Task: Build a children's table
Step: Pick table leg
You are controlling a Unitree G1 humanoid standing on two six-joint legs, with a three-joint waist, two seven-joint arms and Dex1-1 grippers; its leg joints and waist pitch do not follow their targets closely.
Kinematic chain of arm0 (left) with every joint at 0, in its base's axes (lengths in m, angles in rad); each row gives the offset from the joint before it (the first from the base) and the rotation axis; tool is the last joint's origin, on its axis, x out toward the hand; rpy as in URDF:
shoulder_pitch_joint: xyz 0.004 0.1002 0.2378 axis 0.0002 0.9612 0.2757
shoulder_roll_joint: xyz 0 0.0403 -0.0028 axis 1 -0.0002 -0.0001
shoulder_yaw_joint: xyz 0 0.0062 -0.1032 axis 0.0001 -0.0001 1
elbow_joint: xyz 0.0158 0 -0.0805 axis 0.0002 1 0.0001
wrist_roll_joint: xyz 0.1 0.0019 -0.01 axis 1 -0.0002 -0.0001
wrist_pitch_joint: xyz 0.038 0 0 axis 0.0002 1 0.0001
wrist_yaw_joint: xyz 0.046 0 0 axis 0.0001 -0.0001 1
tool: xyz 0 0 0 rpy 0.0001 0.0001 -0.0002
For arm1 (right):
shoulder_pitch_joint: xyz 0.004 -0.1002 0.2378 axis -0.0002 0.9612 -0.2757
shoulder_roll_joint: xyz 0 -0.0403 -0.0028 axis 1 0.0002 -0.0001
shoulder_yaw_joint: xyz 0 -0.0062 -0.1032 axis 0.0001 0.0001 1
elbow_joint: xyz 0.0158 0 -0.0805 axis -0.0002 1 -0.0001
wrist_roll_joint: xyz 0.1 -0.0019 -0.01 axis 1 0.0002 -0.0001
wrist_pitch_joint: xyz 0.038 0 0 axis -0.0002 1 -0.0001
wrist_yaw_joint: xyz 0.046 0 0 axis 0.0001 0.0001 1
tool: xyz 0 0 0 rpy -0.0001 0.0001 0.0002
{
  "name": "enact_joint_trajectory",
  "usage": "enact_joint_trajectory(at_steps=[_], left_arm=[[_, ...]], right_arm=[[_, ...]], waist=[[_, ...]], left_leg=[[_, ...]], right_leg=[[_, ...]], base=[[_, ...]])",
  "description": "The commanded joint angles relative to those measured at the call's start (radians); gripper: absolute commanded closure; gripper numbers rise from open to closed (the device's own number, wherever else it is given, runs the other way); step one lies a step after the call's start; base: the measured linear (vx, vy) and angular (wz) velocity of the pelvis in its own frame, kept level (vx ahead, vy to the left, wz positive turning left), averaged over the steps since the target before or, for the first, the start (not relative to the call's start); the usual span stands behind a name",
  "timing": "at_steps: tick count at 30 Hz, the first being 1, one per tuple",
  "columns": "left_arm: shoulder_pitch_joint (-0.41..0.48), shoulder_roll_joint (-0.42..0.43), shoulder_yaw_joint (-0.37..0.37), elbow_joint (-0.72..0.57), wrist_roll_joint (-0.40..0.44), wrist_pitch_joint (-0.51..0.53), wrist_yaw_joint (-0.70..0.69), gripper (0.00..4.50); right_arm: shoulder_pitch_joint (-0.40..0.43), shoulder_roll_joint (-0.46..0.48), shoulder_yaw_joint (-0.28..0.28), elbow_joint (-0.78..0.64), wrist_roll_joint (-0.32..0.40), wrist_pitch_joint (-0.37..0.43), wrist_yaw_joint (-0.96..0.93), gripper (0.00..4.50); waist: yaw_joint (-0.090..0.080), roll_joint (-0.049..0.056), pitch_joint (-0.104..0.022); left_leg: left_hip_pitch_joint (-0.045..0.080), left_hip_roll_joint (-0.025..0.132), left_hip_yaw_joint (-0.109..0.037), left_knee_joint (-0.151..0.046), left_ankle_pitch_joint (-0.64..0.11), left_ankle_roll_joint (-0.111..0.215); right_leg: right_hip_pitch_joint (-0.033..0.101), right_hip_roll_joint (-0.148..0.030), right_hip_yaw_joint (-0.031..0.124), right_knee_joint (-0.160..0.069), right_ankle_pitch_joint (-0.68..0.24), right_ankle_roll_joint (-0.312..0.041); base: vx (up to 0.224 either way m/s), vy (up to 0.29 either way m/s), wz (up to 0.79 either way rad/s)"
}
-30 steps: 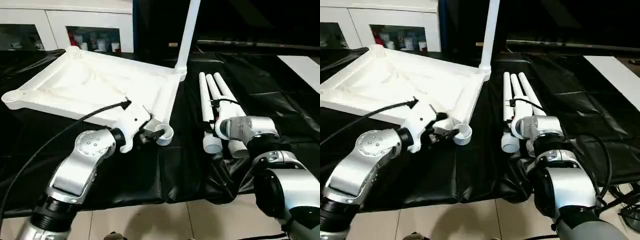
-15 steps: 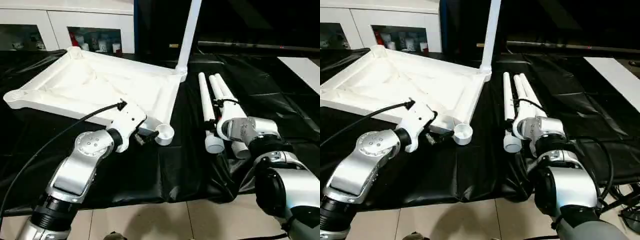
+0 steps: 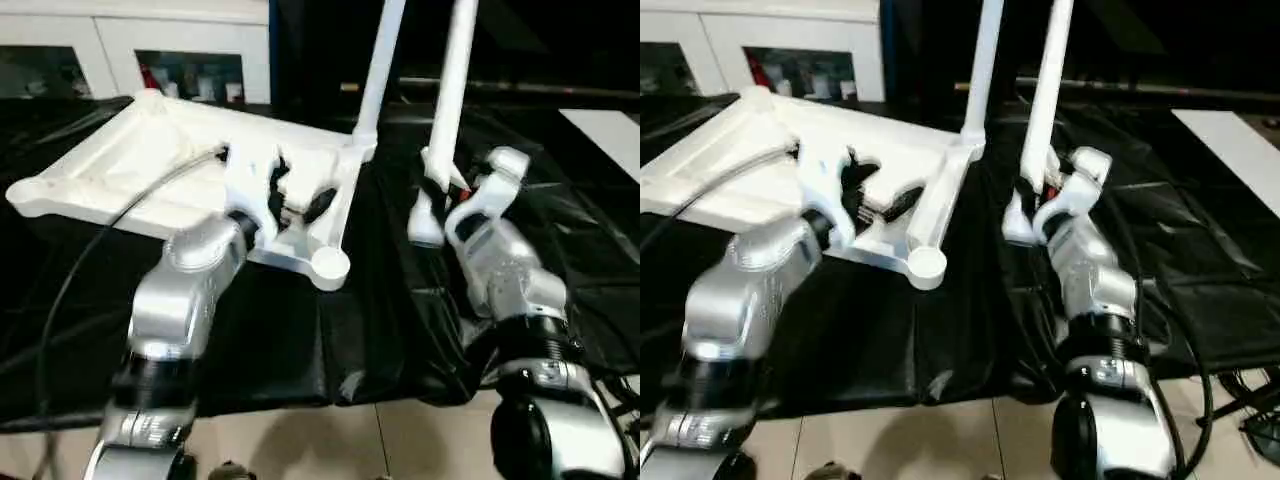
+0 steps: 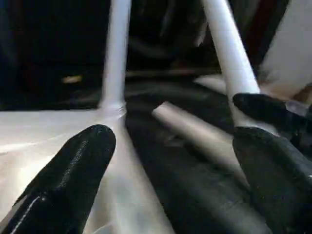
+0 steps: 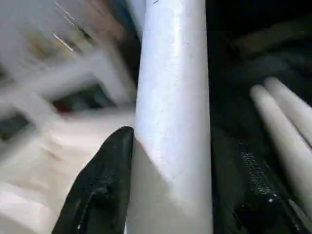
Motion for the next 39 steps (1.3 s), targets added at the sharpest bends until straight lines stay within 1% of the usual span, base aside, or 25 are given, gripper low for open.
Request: enact_joint_trajectory(at_steps=[1, 2, 3, 4, 5, 6, 7, 9, 10, 14, 15, 17, 18, 20, 21, 22, 24, 25, 26, 27, 29, 32, 35, 37, 39], left_arm=[[-0.032, -0.013, 0.005, 0.021, -0.056, 0.054, -0.029, 0.0], [-0.048, -0.022, 0.012, 0.03, -0.077, 0.068, -0.038, 0.0], [-0.065, -0.03, 0.021, 0.04, -0.099, 0.087, -0.047, 0.0], [-0.086, -0.033, 0.025, 0.054, -0.12, 0.103, -0.067, 0.0], [-0.09, -0.033, 0.025, 0.056, -0.123, 0.105, -0.071, 0.0], [-0.112, -0.04, 0.037, 0.07, -0.145, 0.129, -0.078, 0.0], [-0.129, -0.047, 0.051, 0.08, -0.165, 0.15, -0.076, 0.0], [-0.163, -0.07, 0.091, 0.102, -0.219, 0.189, -0.06, 0.0], [-0.171, -0.076, 0.102, 0.107, -0.235, 0.198, -0.054, 0.0], [-0.191, -0.087, 0.128, 0.128, -0.266, 0.221, -0.036, 0.0], [-0.198, -0.09, 0.136, 0.137, -0.272, 0.23, -0.029, 0.28], [-0.215, -0.101, 0.168, 0.157, -0.297, 0.246, -0.004, 0.35], [-0.219, -0.103, 0.177, 0.156, -0.308, 0.254, -0.002, 0.35], [-0.222, -0.103, 0.192, 0.146, -0.331, 0.274, -0.001, 0.55], [-0.221, -0.102, 0.193, 0.142, -0.335, 0.279, 0.0, 0.71], [-0.218, -0.1, 0.193, 0.135, -0.339, 0.286, 0.007, 0.79], [-0.216, -0.099, 0.193, 0.133, -0.342, 0.292, 0.015, 0.79], [-0.215, -0.098, 0.194, 0.132, -0.343, 0.294, 0.018, 0.98], [-0.213, -0.098, 0.196, 0.131, -0.346, 0.298, 0.024, 0.98], [-0.211, -0.099, 0.199, 0.13, -0.349, 0.301, 0.029, 1.23], [-0.21, -0.099, 0.203, 0.129, -0.351, 0.307, 0.045, 1.25], [-0.209, -0.099, 0.204, 0.129, -0.348, 0.301, 0.064, 1.64], [-0.211, -0.101, 0.208, 0.135, -0.351, 0.298, 0.081, 1.73], [-0.213, -0.105, 0.215, 0.138, -0.355, 0.294, 0.085, 1.98], [-0.219, -0.107, 0.225, 0.142, -0.363, 0.291, 0.09, 2.1]], right_arm=[[0.039, -0.005, 0.018, -0.112, 0.073, 0.027, 0.113, 2.59], [0.068, -0.014, 0.048, -0.155, 0.09, 0.043, 0.158, 2.59], [0.092, -0.022, 0.075, -0.192, 0.106, 0.061, 0.196, 2.59], [0.123, -0.037, 0.11, -0.239, 0.131, 0.092, 0.248, 2.59], [0.129, -0.04, 0.116, -0.248, 0.136, 0.098, 0.257, 2.59], [0.158, -0.057, 0.153, -0.288, 0.149, 0.12, 0.301, 2.59], [0.173, -0.07, 0.179, -0.304, 0.144, 0.126, 0.326, 2.59], [0.198, -0.095, 0.233, -0.326, 0.123, 0.128, 0.377, 2.59], [0.205, -0.1, 0.245, -0.333, 0.119, 0.13, 0.388, 2.59], [0.219, -0.101, 0.265, -0.353, 0.113, 0.134, 0.404, 2.59], [0.222, -0.101, 0.274, -0.36, 0.114, 0.137, 0.407, 2.59], [0.219, -0.101, 0.293, -0.36, 0.112, 0.141, 0.405, 2.59], [0.216, -0.103, 0.297, -0.356, 0.112, 0.14, 0.405, 2.59], [0.209, -0.107, 0.307, -0.343, 0.112, 0.135, 0.404, 2.59], [0.207, -0.108, 0.308, -0.34, 0.111, 0.134, 0.404, 2.59], [0.205, -0.107, 0.309, -0.339, 0.111, 0.135, 0.404, 2.59], [0.202, -0.106, 0.31, -0.334, 0.108, 0.133, 0.404, 2.59], [0.201, -0.106, 0.31, -0.333, 0.107, 0.132, 0.404, 2.59], [0.199, -0.105, 0.312, -0.328, 0.105, 0.129, 0.403, 2.59], [0.197, -0.105, 0.314, -0.325, 0.105, 0.127, 0.402, 2.59], [0.193, -0.106, 0.32, -0.318, 0.103, 0.122, 0.397, 2.59], [0.189, -0.106, 0.327, -0.309, 0.097, 0.115, 0.389, 2.6], [0.187, -0.105, 0.332, -0.305, 0.091, 0.11, 0.384, 2.6], [0.186, -0.104, 0.332, -0.304, 0.09, 0.109, 0.383, 2.6], [0.184, -0.105, 0.332, -0.3, 0.088, 0.106, 0.382, 2.6]], waist=[[0.003, 0.015, -0.077], [0.005, 0.015, -0.077], [0.006, 0.019, -0.076], [0.006, 0.017, -0.075], [0.007, 0.018, -0.076], [0.006, 0.015, -0.075], [0.006, 0.019, -0.075], [0.008, 0.017, -0.074], [0.009, 0.017, -0.072], [0.012, 0.017, -0.074], [0.013, 0.017, -0.074], [0.014, 0.017, -0.074], [0.015, 0.008, -0.074], [0.016, 0.012, -0.075], [0.017, 0.012, -0.074], [0.018, 0.004, -0.074], [0.018, 0.007, -0.073], [0.018, 0.008, -0.072], [0.018, 0.004, -0.072], [0.019, 0.004, -0.072], [0.018, 0.002, -0.072], [0.019, 0.004, -0.072], [0.018, 0.006, -0.072], [0.019, 0.006, -0.072], [0.019, 0.005, -0.072]], left_leg=[[0.013, 0.011, 0.002, -0.06, -0.147, 0.031], [0.011, 0.013, 0.0, -0.06, -0.143, 0.036], [0.01, 0.011, 0.0, -0.061, -0.14, 0.035], [0.01, 0.011, 0.001, -0.061, -0.147, 0.035], [0.011, 0.01, 0.0, -0.061, -0.153, 0.032], [0.007, 0.01, -0.002, -0.063, -0.155, 0.03], [0.009, 0.01, -0.001, -0.062, -0.159, 0.027], [0.008, 0.01, 0.0, -0.06, -0.165, 0.021], [0.007, 0.01, -0.001, -0.061, -0.171, 0.02], [0.008, 0.012, -0.002, -0.06, -0.159, 0.024], [0.008, 0.011, -0.002, -0.06, -0.153, 0.025], [0.007, 0.01, -0.002, -0.059, -0.148, 0.026], [0.006, 0.01, -0.002, -0.06, -0.145, 0.028], [0.007, 0.011, -0.002, -0.059, -0.138, 0.028], [0.006, 0.011, -0.002, -0.06, -0.137, 0.029], [0.006, 0.011, -0.002, -0.06, -0.133, 0.031], [0.006, 0.011, -0.001, -0.06, -0.139, 0.032], [0.006, 0.012, -0.001, -0.06, -0.142, 0.032], [0.006, 0.012, -0.001, -0.061, -0.143, 0.031], [0.005, 0.011, -0.001, -0.061, -0.142, 0.031], [0.005, 0.012, -0.001, -0.061, -0.14, 0.028], [0.005, 0.011, -0.001, -0.061, -0.135, 0.027], [0.005, 0.012, -0.002, -0.062, -0.135, 0.025], [0.005, 0.012, -0.002, -0.062, -0.139, 0.024], [0.005, 0.011, -0.001, -0.062, -0.141, 0.023]], right_leg=[[0.06, -0.048, 0.041, -0.066, -0.032, -0.19], [0.062, -0.05, 0.041, -0.067, -0.031, -0.191], [0.062, -0.049, 0.04, -0.069, -0.036, -0.195], [0.063, -0.048, 0.039, -0.073, -0.046, -0.195], [0.065, -0.048, 0.039, -0.075, -0.057, -0.194], [0.067, -0.05, 0.039, -0.076, -0.072, -0.193], [0.065, -0.05, 0.039, -0.076, -0.081, -0.193], [0.066, -0.052, 0.04, -0.08, -0.106, -0.194], [0.065, -0.053, 0.039, -0.083, -0.126, -0.193], [0.063, -0.053, 0.04, -0.082, -0.117, -0.194], [0.063, -0.052, 0.039, -0.081, -0.112, -0.195], [0.064, -0.052, 0.039, -0.081, -0.106, -0.195], [0.065, -0.053, 0.039, -0.081, -0.109, -0.193], [0.064, -0.055, 0.039, -0.08, -0.105, -0.197], [0.064, -0.054, 0.039, -0.08, -0.104, -0.195], [0.066, -0.055, 0.039, -0.079, -0.109, -0.193], [0.063, -0.055, 0.04, -0.082, -0.124, -0.187], [0.062, -0.055, 0.039, -0.083, -0.131, -0.185], [0.063, -0.056, 0.039, -0.083, -0.144, -0.179], [0.063, -0.056, 0.039, -0.084, -0.148, -0.176], [0.063, -0.056, 0.039, -0.084, -0.154, -0.168], [0.062, -0.056, 0.04, -0.084, -0.15, -0.165], [0.062, -0.056, 0.039, -0.083, -0.145, -0.165], [0.061, -0.056, 0.04, -0.084, -0.143, -0.166], [0.062, -0.056, 0.039, -0.085, -0.146, -0.166]], base=[[0.0, 0.0, 0.0], [0.0, 0.0, 0.0], [0.0, 0.0, 0.0], [0.0, 0.0, 0.0], [0.0, 0.0, 0.0], [0.0, 0.0, 0.0], [0.0, 0.0, 0.0], [0.0, 0.0, 0.0], [0.0, 0.0, 0.0], [0.0, 0.0, 0.0], [0.0, 0.0, 0.0], [0.0, 0.0, 0.0], [0.0, 0.0, 0.0], [0.0, 0.0, 0.0], [0.0, 0.0, 0.0], [0.0, 0.0, 0.0], [0.0, 0.0, 0.0], [0.0, 0.0, 0.0], [0.0, 0.0, 0.0], [0.0, 0.0, 0.0], [0.0, 0.0, 0.0], [0.0, 0.0, 0.0], [0.0, 0.0, 0.0], [0.0, 0.0, 0.0], [0.0, 0.0, 0.0]])
